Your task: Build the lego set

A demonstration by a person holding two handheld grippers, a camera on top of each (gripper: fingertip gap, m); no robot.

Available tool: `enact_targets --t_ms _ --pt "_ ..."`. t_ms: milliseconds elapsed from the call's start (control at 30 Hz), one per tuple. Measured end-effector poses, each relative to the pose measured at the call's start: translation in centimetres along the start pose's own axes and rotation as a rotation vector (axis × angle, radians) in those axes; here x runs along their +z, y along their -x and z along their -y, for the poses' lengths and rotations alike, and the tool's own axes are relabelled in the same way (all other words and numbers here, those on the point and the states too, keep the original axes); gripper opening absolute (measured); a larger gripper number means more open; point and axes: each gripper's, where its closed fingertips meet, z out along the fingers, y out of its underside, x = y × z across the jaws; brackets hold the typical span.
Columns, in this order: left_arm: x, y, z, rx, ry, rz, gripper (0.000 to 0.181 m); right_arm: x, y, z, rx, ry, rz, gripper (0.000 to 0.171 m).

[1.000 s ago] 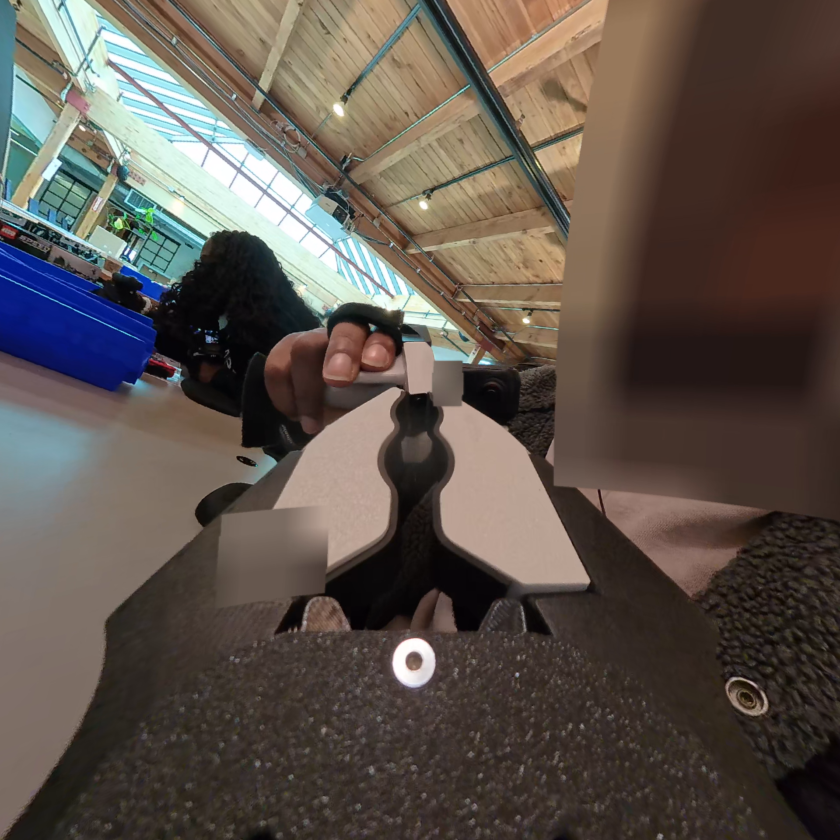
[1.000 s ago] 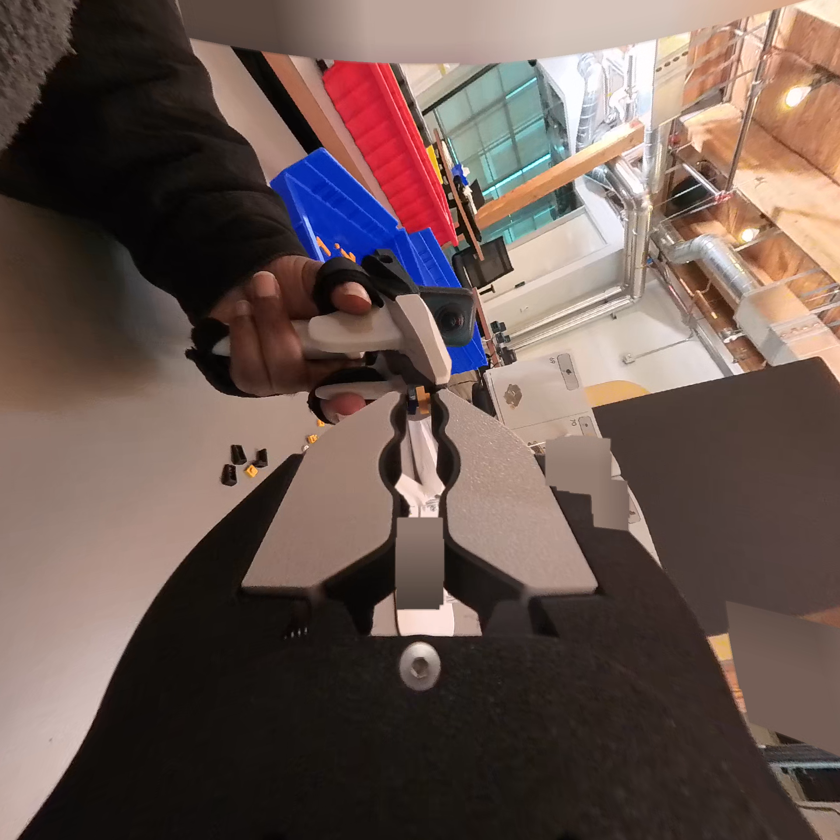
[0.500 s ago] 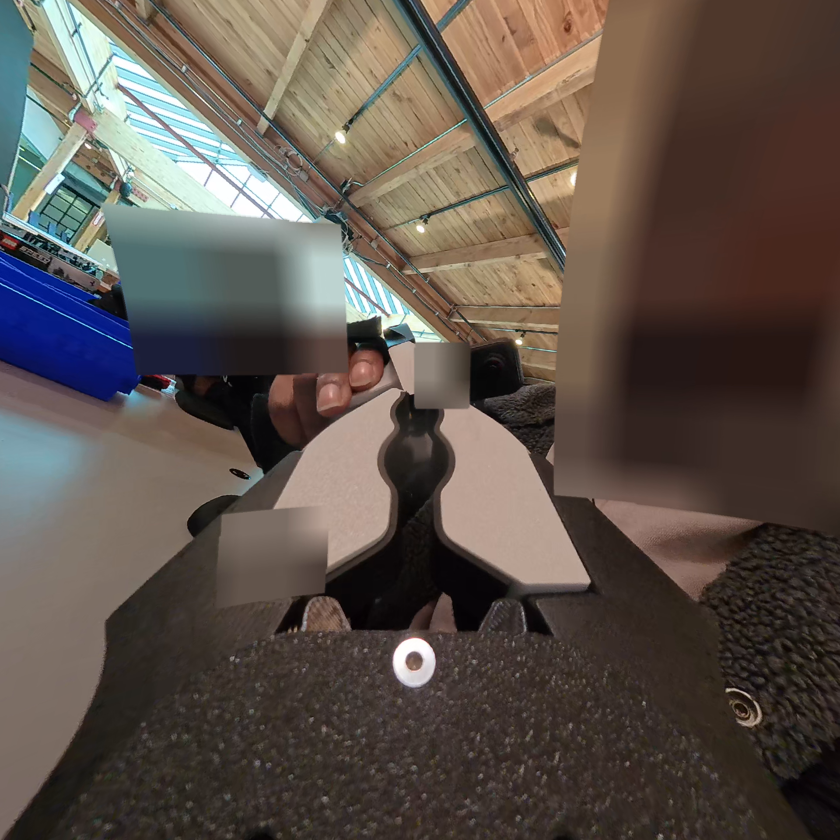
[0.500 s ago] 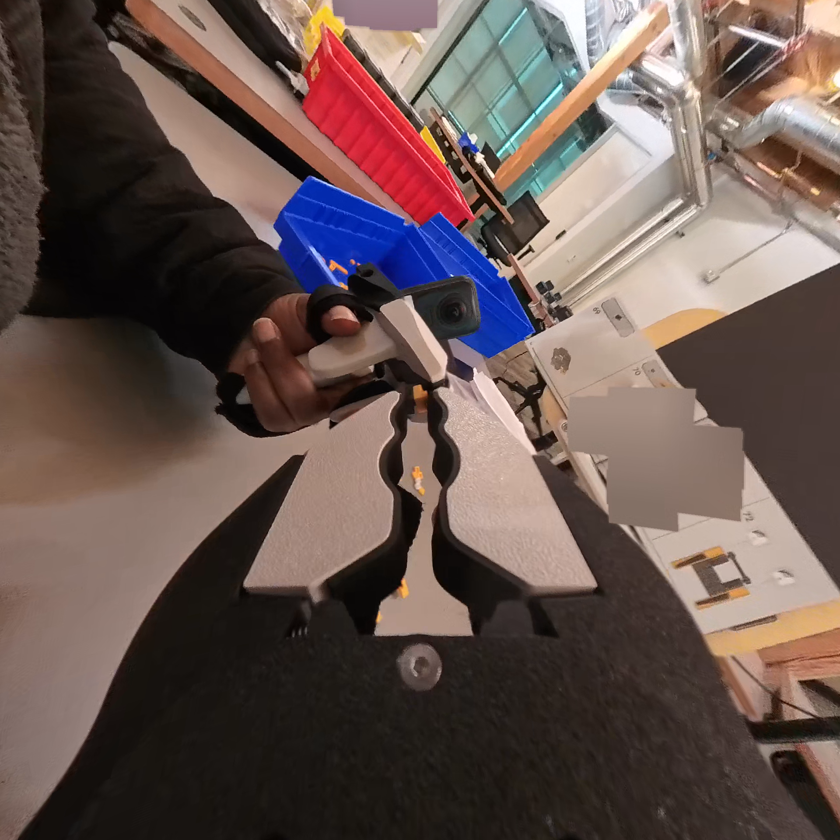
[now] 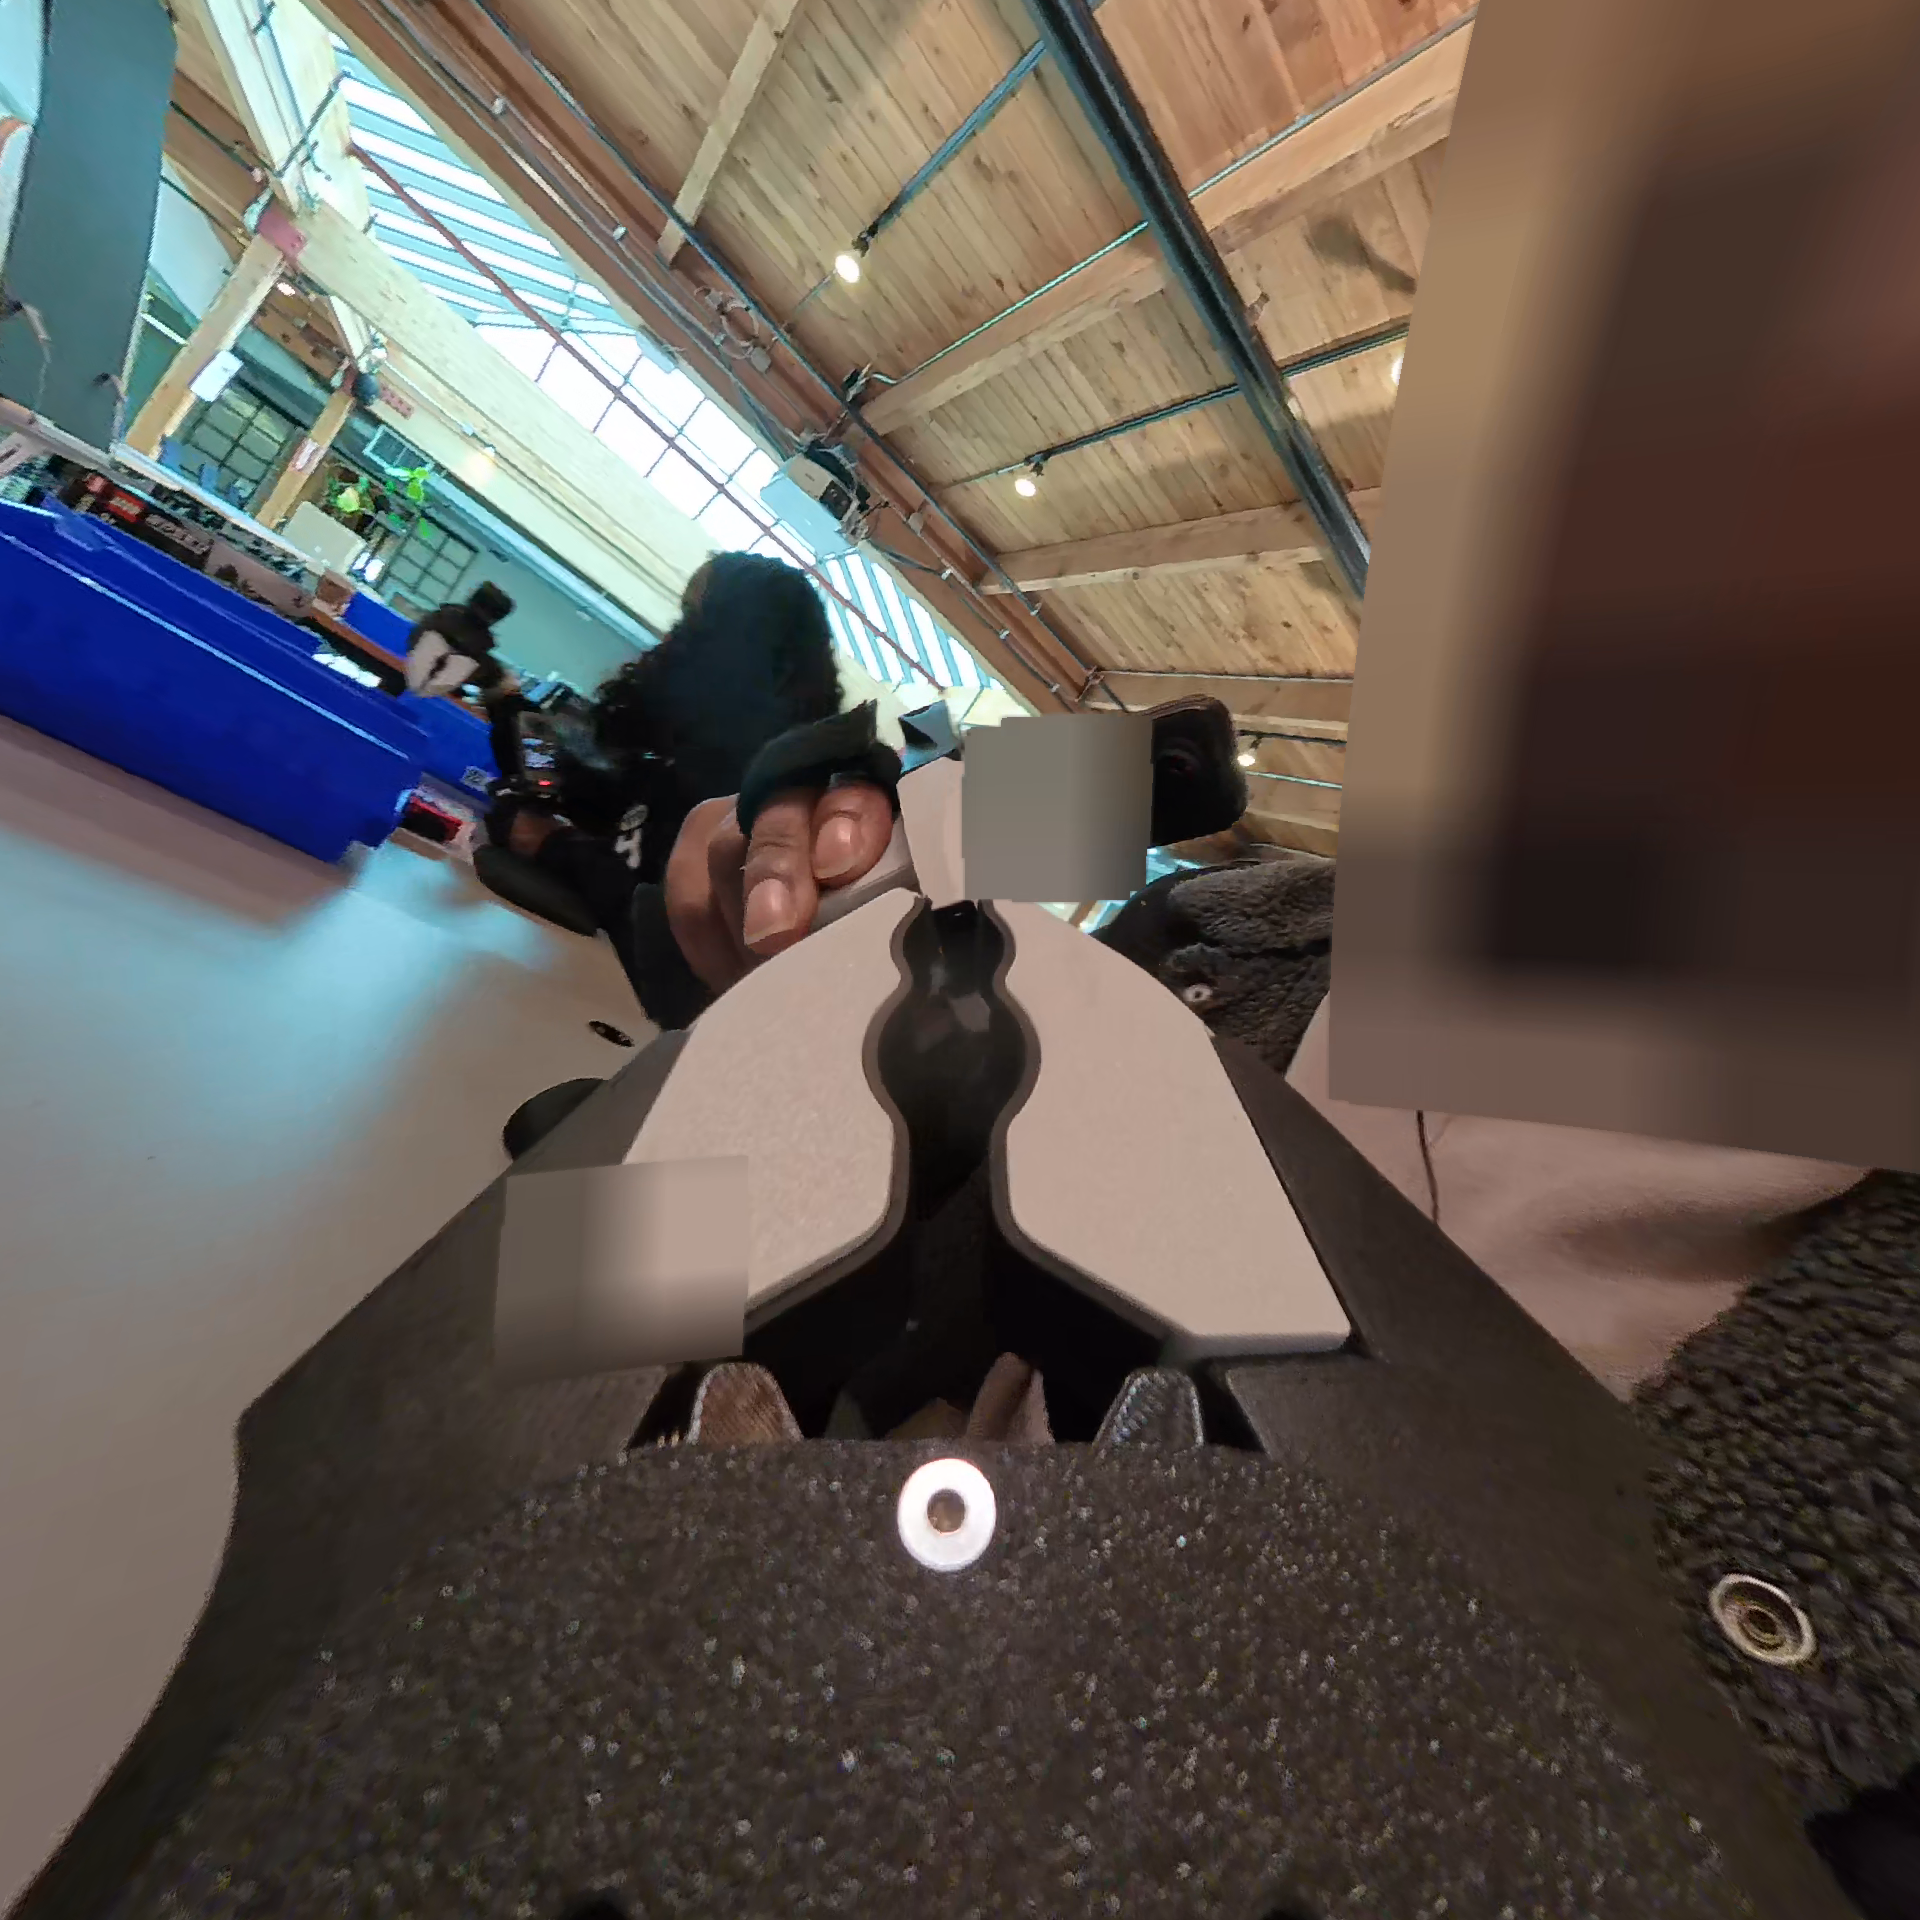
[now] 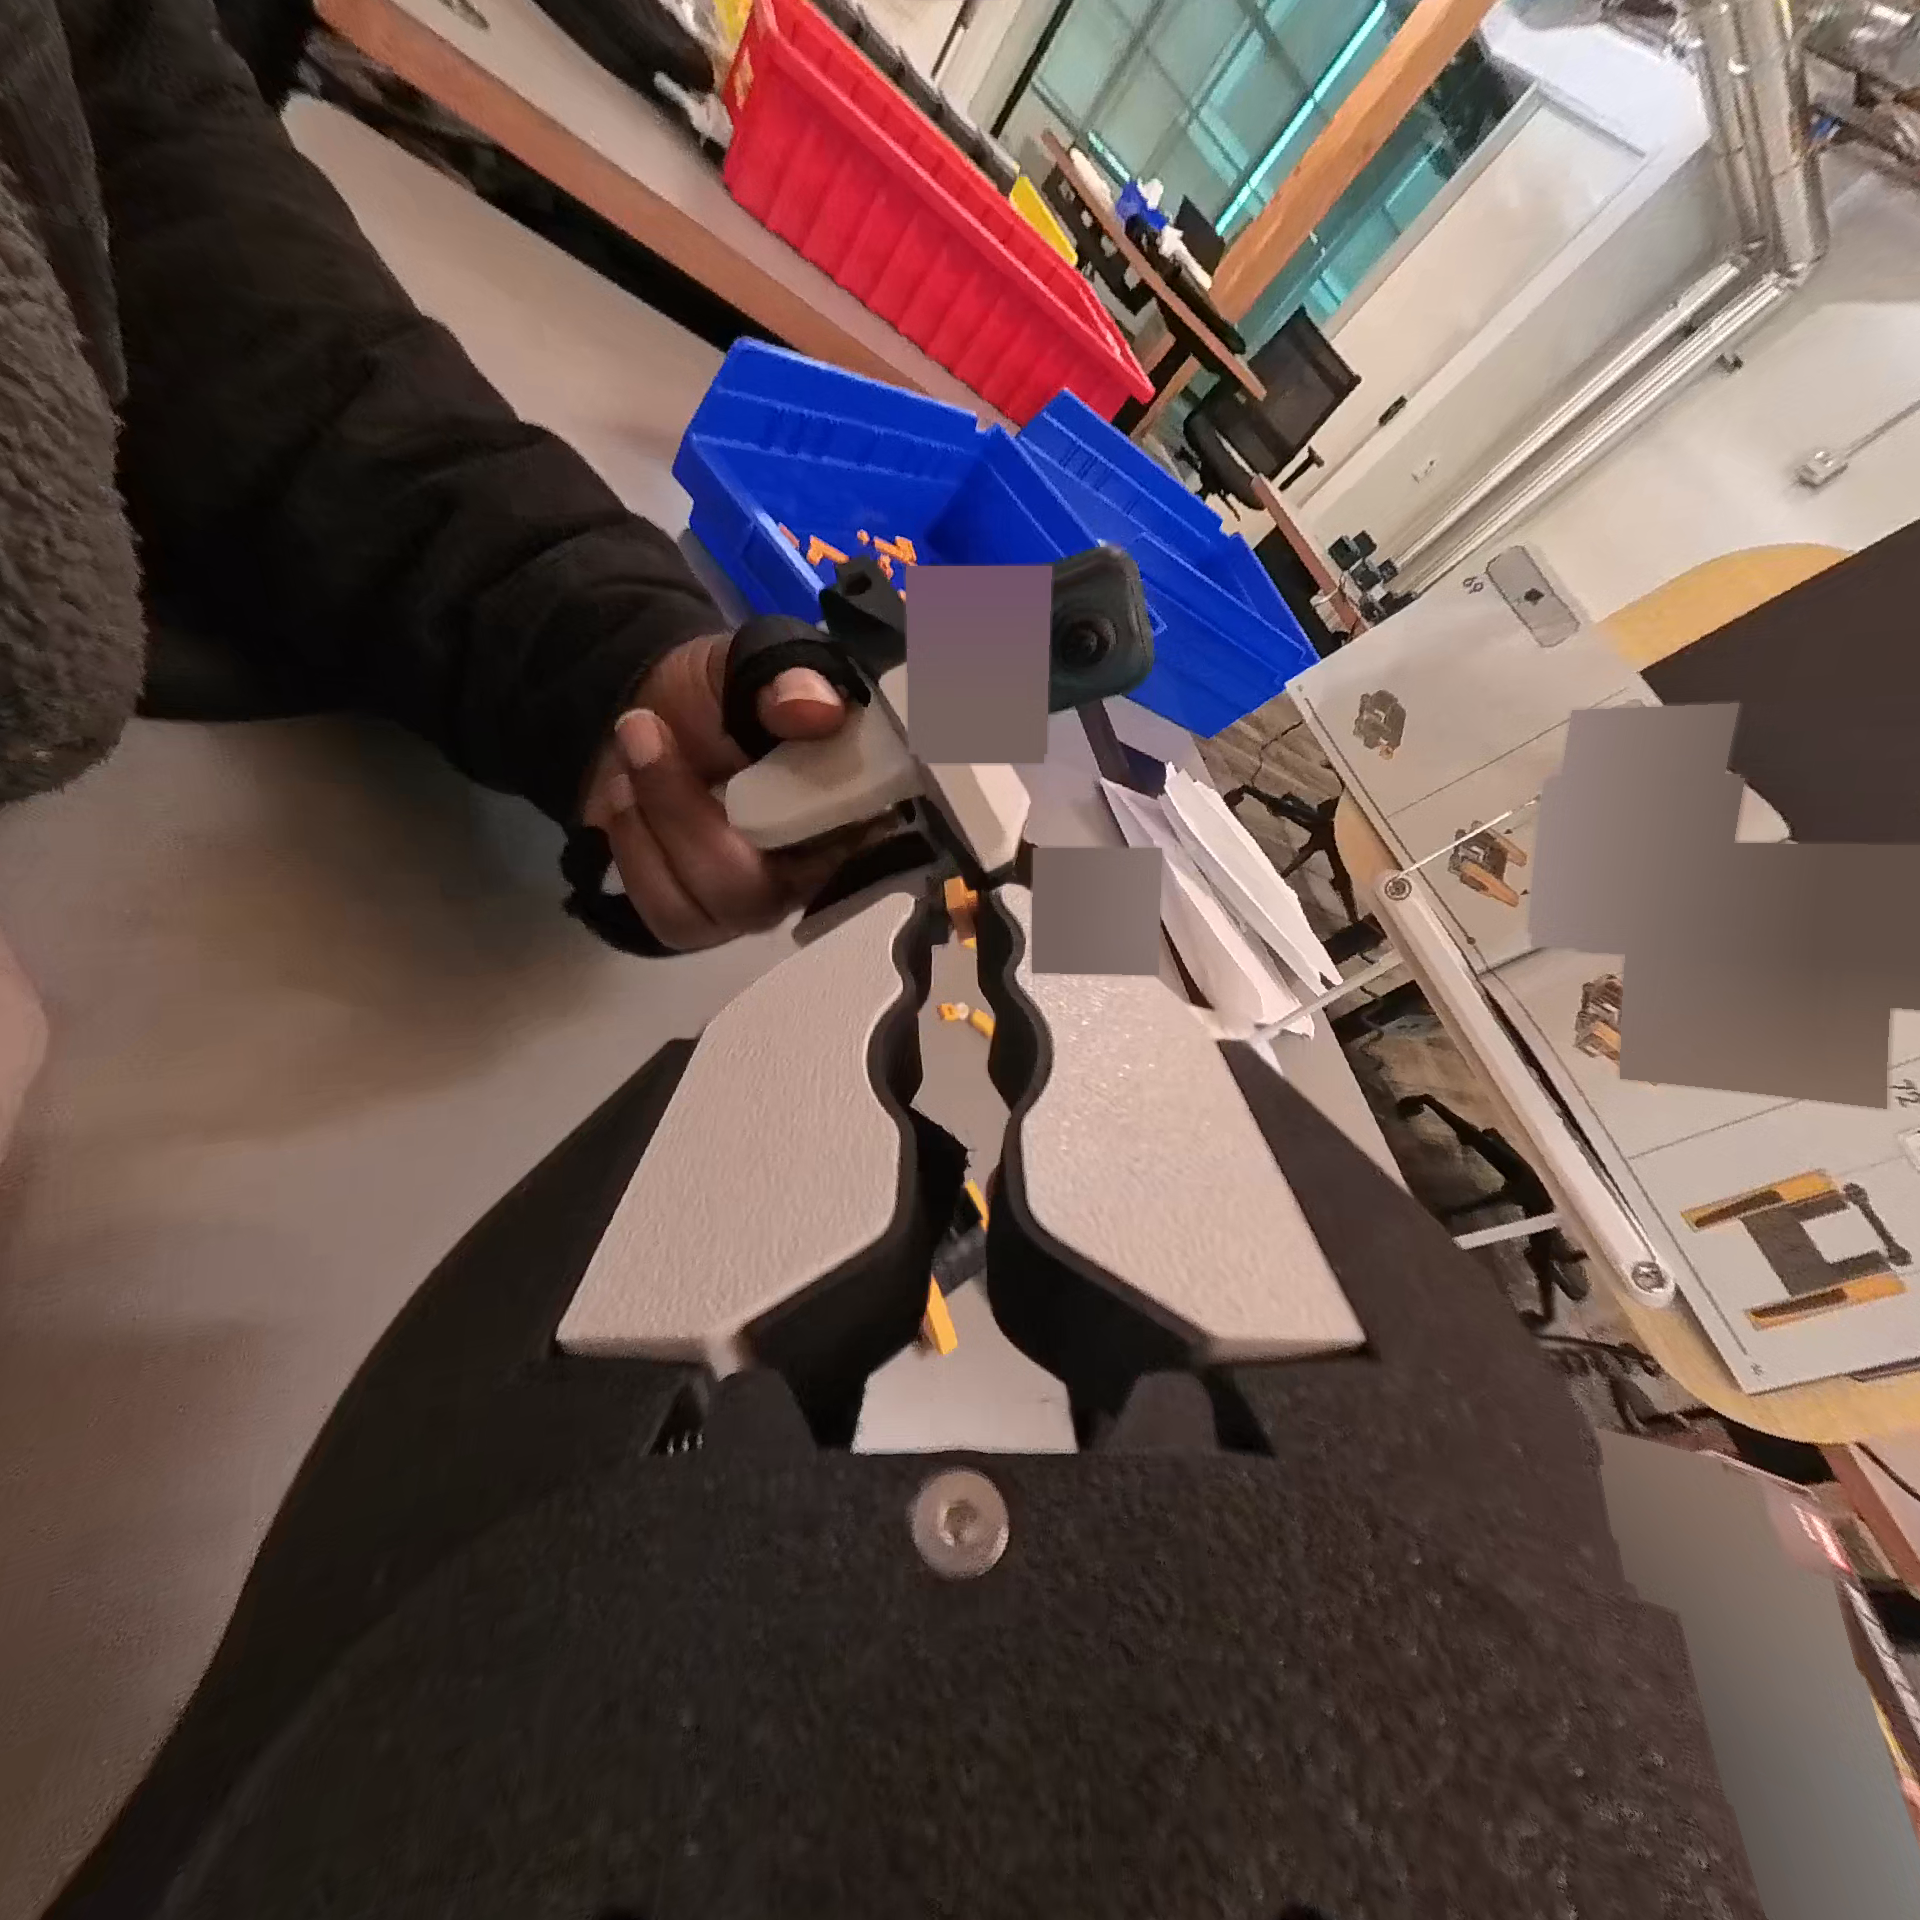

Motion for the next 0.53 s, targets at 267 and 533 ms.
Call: enact_targets --t_ms 267,533 --pt "0.1 1.5 -1.0 0.058 0.107 0.130 0.011 0.3 0.0 -1.5 -0.077 0.105 -0.006 0.009" --pt "0.0 1.5 -0.8 -0.130 0.058 0.055 0.008 0.4 -0.1 -1.5 -0.124 0.108 -0.021 0.010"
